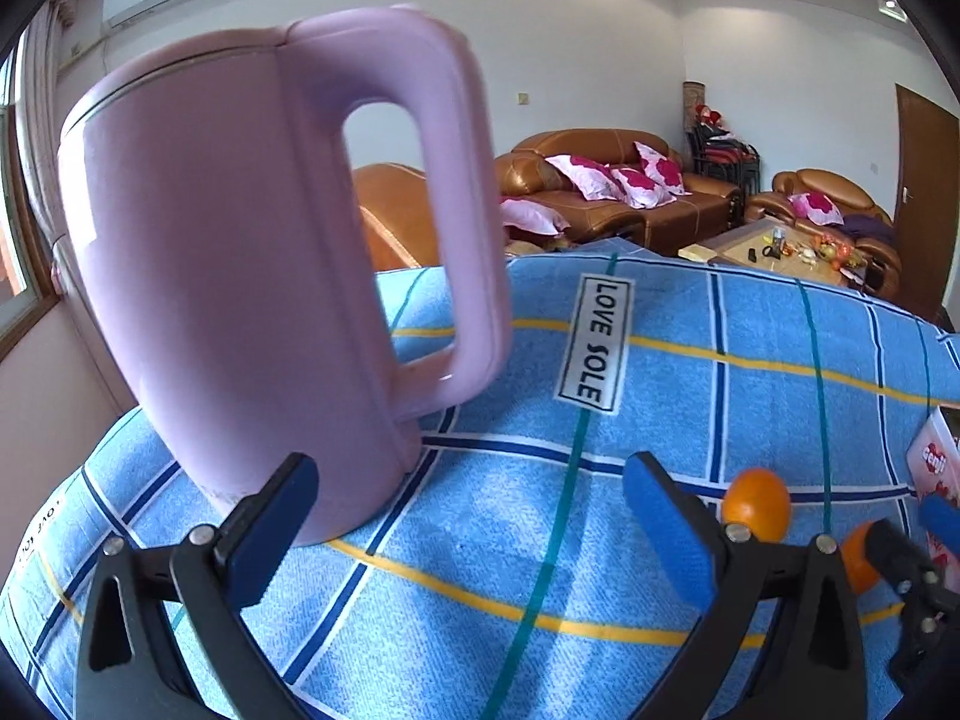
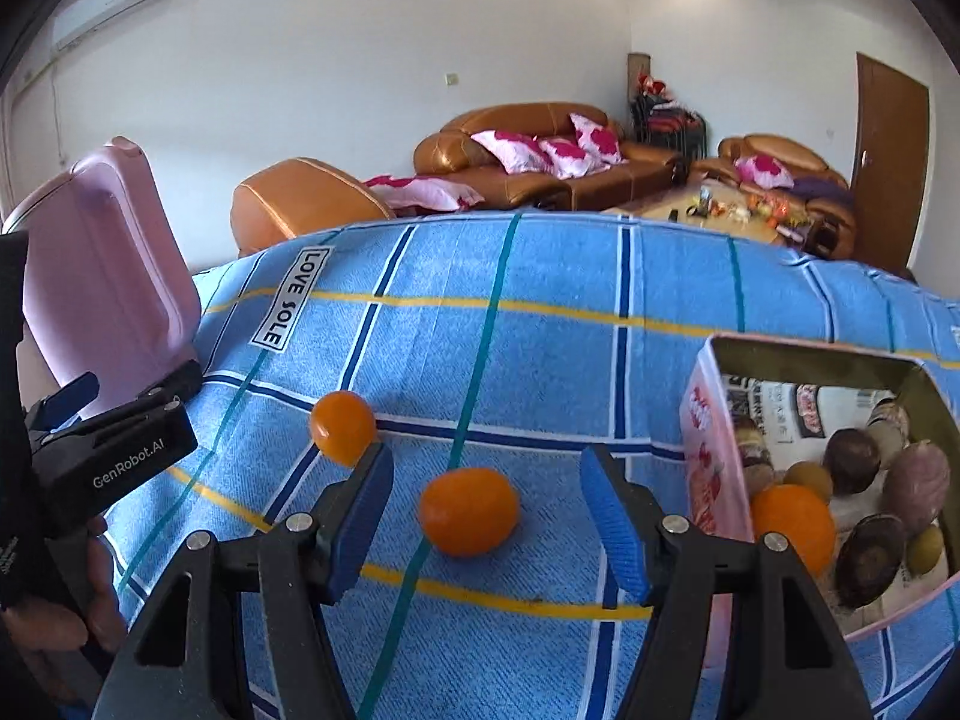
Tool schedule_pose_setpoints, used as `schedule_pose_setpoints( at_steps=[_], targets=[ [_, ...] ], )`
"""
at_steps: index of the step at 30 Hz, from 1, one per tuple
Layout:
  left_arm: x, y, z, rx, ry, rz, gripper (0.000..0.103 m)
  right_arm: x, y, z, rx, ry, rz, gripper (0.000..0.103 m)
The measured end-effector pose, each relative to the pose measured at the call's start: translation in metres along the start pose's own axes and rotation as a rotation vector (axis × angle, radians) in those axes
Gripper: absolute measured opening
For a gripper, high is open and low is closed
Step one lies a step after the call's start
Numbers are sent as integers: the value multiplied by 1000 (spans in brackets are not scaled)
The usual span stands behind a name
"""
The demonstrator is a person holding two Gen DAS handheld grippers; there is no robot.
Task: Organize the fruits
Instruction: 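Grasp one small orange with the right gripper while the left grasps the other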
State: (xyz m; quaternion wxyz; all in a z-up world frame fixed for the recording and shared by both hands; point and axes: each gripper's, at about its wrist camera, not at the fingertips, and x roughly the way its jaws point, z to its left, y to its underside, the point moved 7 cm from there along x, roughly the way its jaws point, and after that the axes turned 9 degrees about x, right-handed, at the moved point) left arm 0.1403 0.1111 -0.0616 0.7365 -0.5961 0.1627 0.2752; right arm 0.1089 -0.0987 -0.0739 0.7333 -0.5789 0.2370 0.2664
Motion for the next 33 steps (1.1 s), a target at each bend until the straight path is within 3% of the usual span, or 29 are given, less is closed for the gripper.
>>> schedule_pose_setpoints(
  at_steps=[4, 9, 14, 17, 20, 24, 26, 33],
  targets=[
    [-3, -1, -8, 23, 16, -15, 103, 18, 8, 5, -20, -4, 95, 49],
    [-1, -2, -12, 31, 35, -8, 103, 28, 14, 3, -12, -6, 166, 45],
    [1, -3, -19, 36, 84, -2, 103, 27, 15, 6, -33, -10, 165, 41],
    [-1, -9, -26, 37, 110, -17, 103, 15, 8, 1, -9, -31, 103, 40],
    [-3, -14, -46, 58, 184, -11, 103, -14, -4, -3, 31, -64, -54, 40],
    [-1, -21, -80, 108, 291, 34, 102, -44, -18, -9, 9, 24, -249, 41],
    [6, -23, -95, 125, 302, 79, 88, -52, -20, -15, 26, 46, -284, 41],
    [33, -15, -127, 150, 321, 196, 67, -52, -26, -33, 112, 54, -279, 41]
  ],
)
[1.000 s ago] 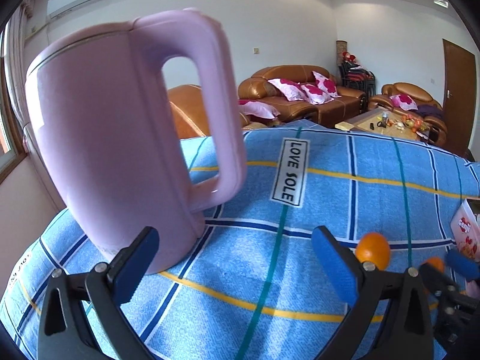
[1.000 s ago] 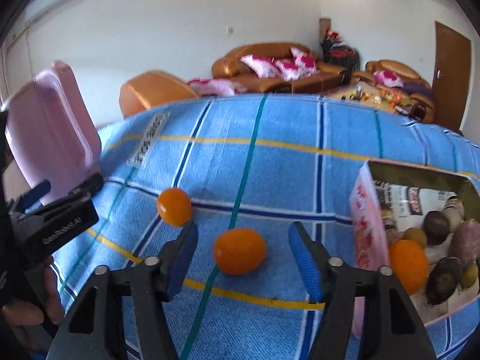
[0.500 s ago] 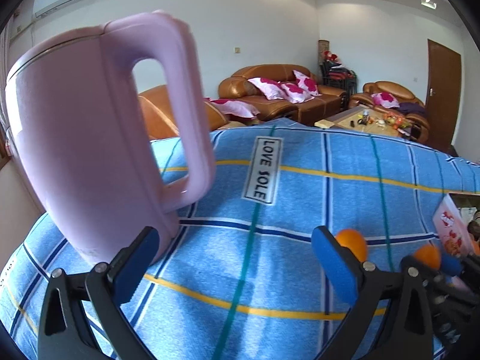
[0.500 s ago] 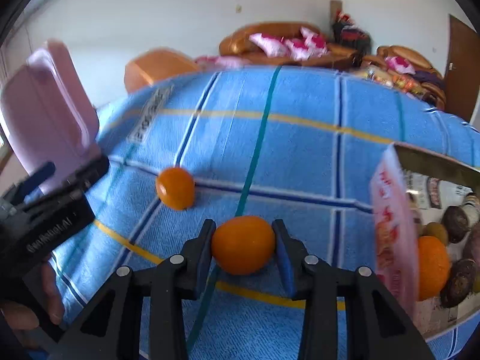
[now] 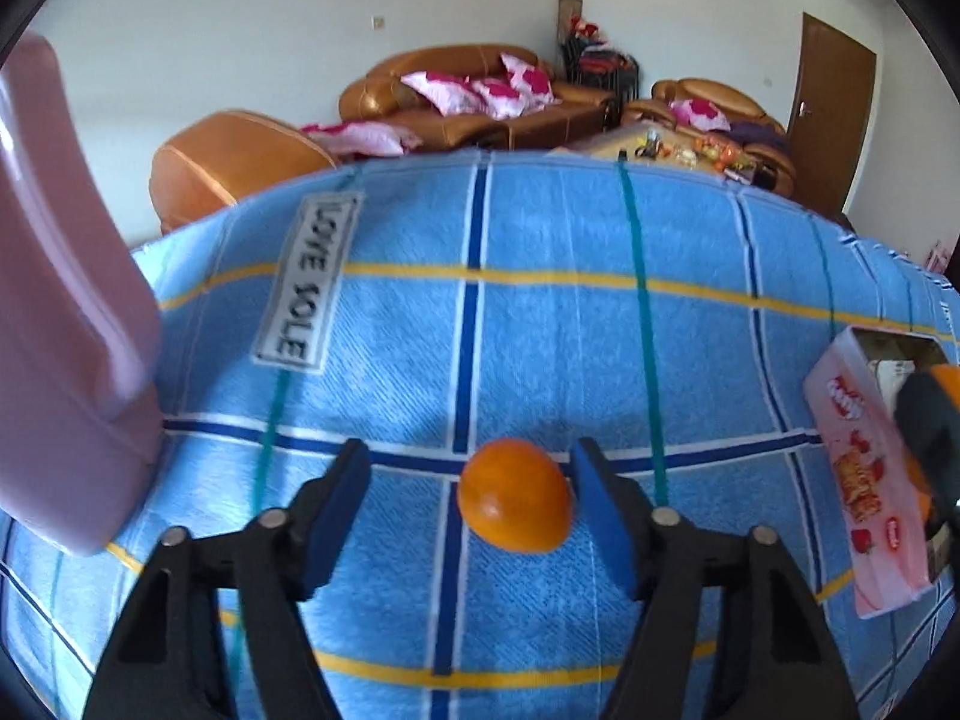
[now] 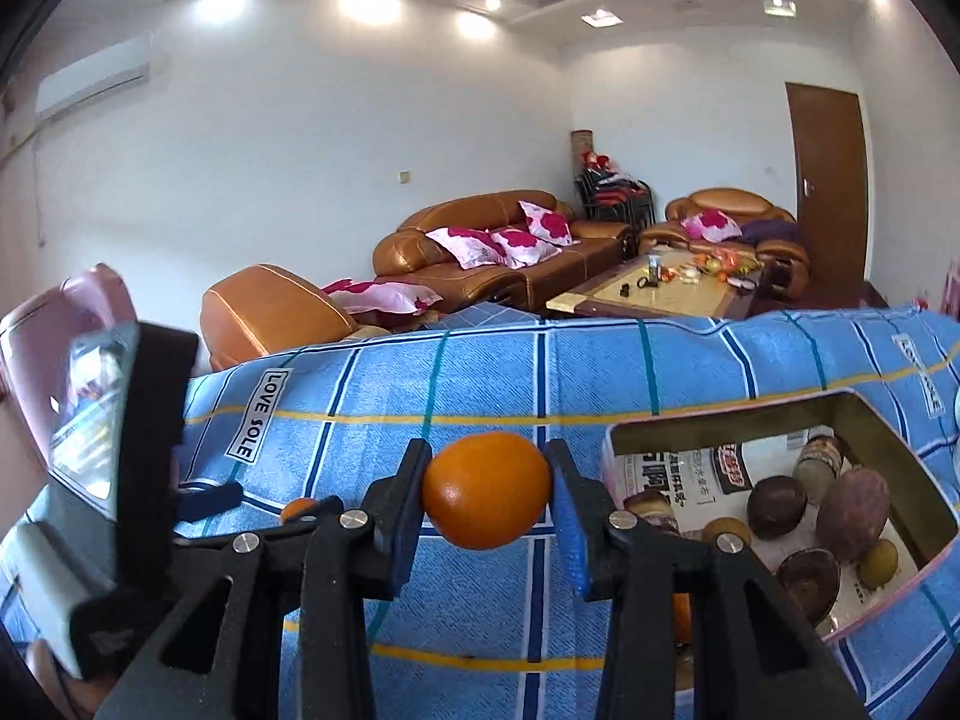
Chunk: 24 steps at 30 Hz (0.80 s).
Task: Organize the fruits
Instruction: 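Grasp one small orange with the right gripper while the left grasps the other, then carry both held oranges over the tin box with both grippers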
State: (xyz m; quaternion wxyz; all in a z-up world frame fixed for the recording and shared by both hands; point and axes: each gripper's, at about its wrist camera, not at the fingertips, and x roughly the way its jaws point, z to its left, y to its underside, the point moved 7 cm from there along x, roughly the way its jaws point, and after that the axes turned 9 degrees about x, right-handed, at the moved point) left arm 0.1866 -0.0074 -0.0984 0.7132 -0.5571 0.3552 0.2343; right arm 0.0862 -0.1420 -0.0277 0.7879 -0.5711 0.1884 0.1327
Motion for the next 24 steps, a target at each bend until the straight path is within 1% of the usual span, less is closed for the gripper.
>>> schedule_pose_setpoints(
  at_steps=[1, 4, 6, 7, 8, 10, 12, 14, 16, 18, 19, 21, 24],
  targets=[
    [6, 3, -1, -3, 16, 35, 66, -1, 0, -1, 2, -1, 3, 41],
    [5, 1, 0, -33, 41, 29, 64, 1, 2, 1, -7, -7, 11, 41],
    [3, 0, 0, -36, 39, 26, 57, 1, 2, 6, -19, -16, 11, 41],
    [2, 0, 0, -36, 44, 20, 45, 0, 3, 8, -25, -18, 6, 41],
    [1, -1, -1, -35, 52, 15, 37, -1, 3, 10, -33, -20, -3, 41],
    [-1, -1, -1, -42, 66, 10, 37, -4, 3, 12, -44, -25, -15, 41],
    [-3, 2, 5, -57, 63, 7, 37, -8, 3, 14, -51, -30, -32, 41],
    [-8, 5, 17, -90, 30, -16, 37, -11, 3, 15, -54, -33, -42, 41],
    [-22, 5, 25, -122, -1, -83, 37, -14, 3, 15, -51, -36, -53, 41],
    [-37, 3, 32, -112, -75, -147, 37, -17, 2, 15, -44, -46, -68, 41],
    [-48, 1, 35, -94, -134, -185, 37, -19, 1, 16, -41, -54, -77, 41],
    [-60, 2, 40, -93, -170, -231, 37, -23, 0, 19, -42, -76, -96, 41],
    [-77, 9, 48, -110, -195, -285, 37, -30, 0, 27, -65, -106, -126, 41]
  ],
)
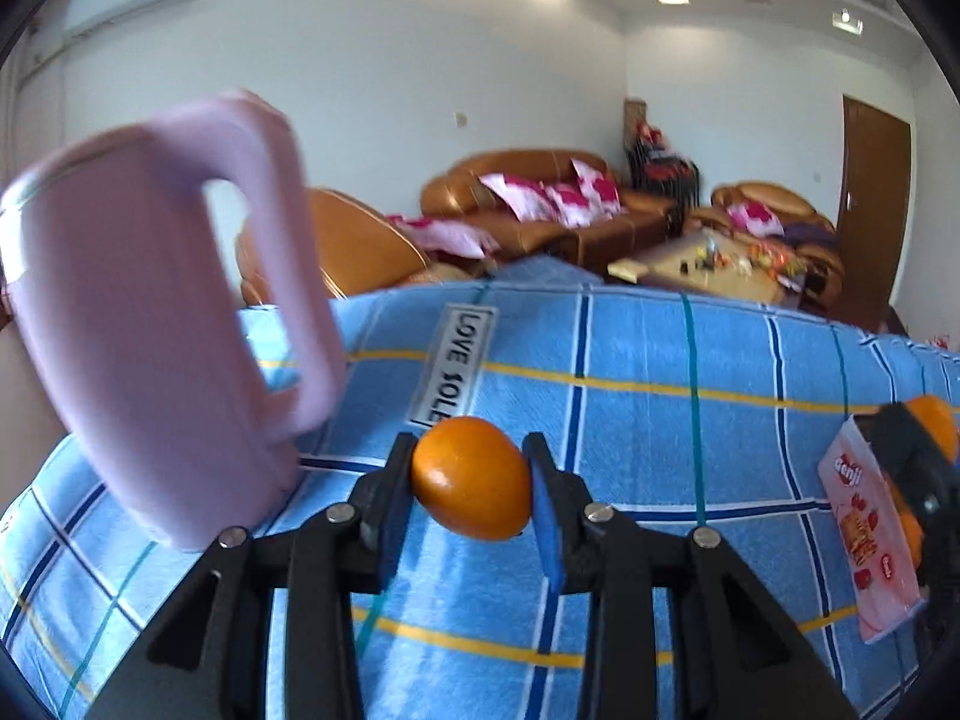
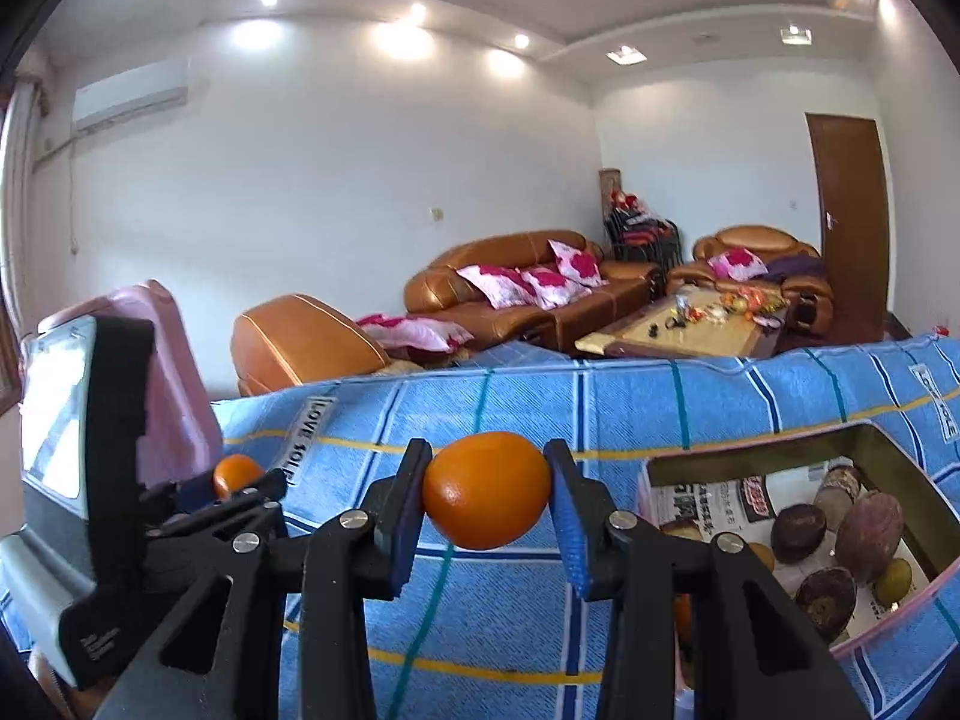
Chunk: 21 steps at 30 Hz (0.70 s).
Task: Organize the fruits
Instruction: 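Carry both held oranges over the tin box with both grippers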
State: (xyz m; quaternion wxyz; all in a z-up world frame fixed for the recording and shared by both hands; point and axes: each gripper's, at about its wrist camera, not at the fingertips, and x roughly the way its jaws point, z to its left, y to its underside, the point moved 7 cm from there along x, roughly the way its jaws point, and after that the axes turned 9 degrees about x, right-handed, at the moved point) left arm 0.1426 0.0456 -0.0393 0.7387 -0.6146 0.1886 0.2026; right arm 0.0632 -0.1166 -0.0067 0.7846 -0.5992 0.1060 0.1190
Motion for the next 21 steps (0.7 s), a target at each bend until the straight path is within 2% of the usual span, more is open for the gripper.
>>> schedule_pose_setpoints(
  at_steps=[4, 10, 21],
  targets=[
    [-6, 3, 10, 8, -41, -38, 37, -3, 1, 10, -32, -13, -15, 41],
    [-16, 10, 16, -51, -37, -66, 37, -5, 1, 13, -49, 1, -31, 41],
    [-32, 14, 11, -23, -41, -107, 37, -8, 5, 16, -77, 43, -42, 41]
  ],
)
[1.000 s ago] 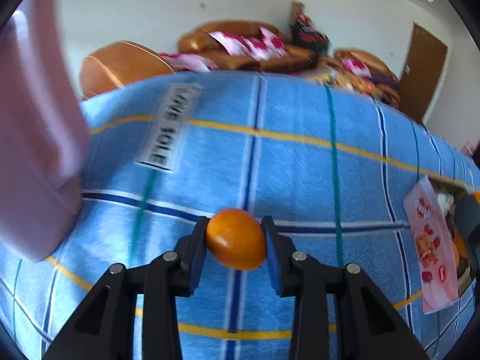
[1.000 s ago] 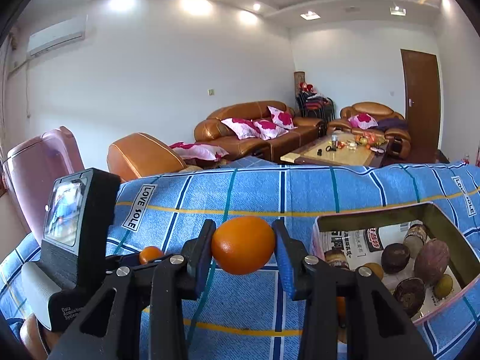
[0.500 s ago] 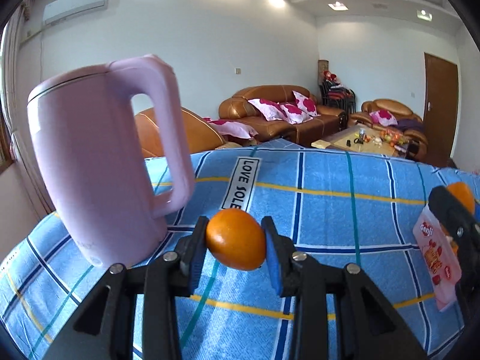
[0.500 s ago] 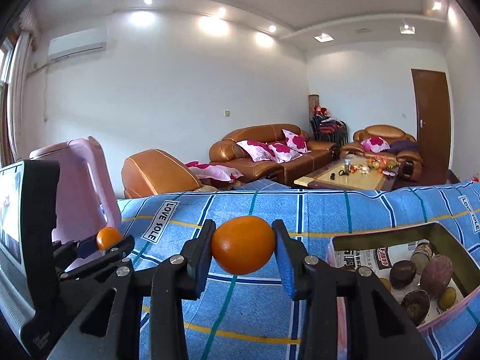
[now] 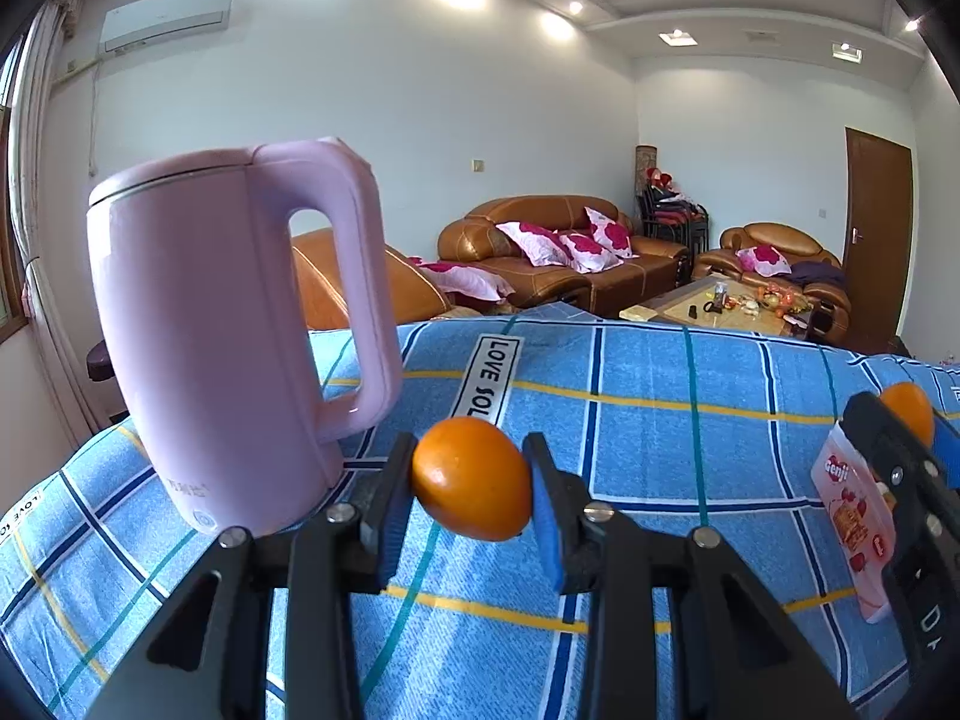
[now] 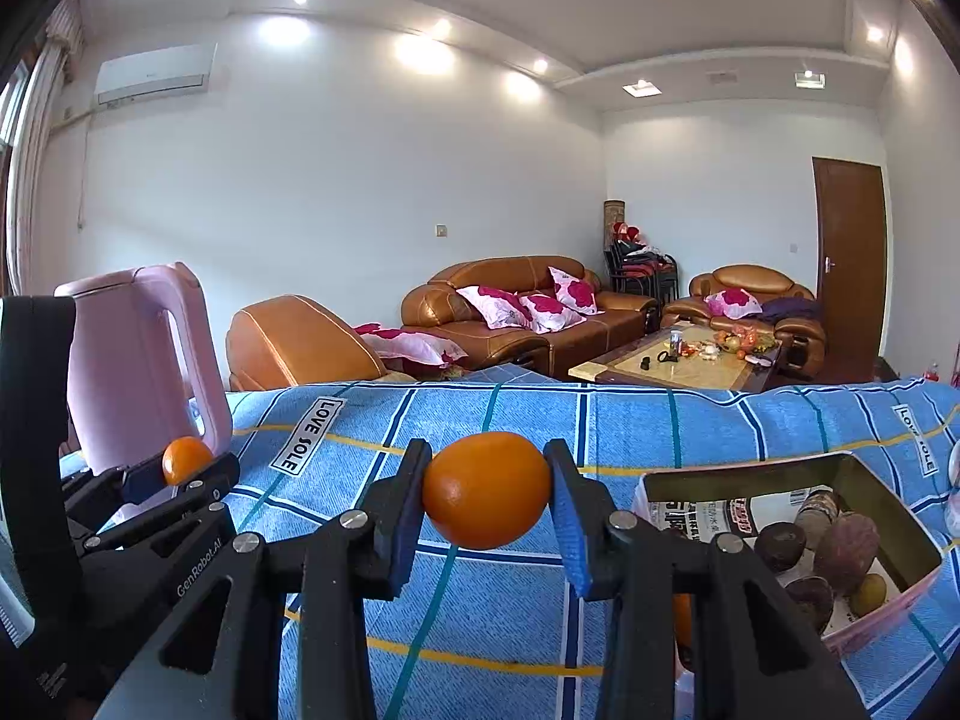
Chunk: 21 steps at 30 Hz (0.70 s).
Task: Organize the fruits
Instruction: 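Carry both held oranges over the tin box with both grippers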
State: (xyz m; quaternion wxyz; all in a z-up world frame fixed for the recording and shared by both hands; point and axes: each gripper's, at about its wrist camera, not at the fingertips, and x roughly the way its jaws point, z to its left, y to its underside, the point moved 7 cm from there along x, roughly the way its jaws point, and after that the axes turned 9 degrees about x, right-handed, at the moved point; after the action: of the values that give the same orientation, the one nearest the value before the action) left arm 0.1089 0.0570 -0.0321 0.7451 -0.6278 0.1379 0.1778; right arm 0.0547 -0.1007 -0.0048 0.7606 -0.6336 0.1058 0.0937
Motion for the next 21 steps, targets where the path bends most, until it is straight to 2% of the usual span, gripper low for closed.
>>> schedule_pose_setpoints(
  at_steps=[21],
  targets=[
    [-23, 8, -6, 3, 1, -11, 37, -19, 4, -14, 4, 41, -14, 41]
  ],
)
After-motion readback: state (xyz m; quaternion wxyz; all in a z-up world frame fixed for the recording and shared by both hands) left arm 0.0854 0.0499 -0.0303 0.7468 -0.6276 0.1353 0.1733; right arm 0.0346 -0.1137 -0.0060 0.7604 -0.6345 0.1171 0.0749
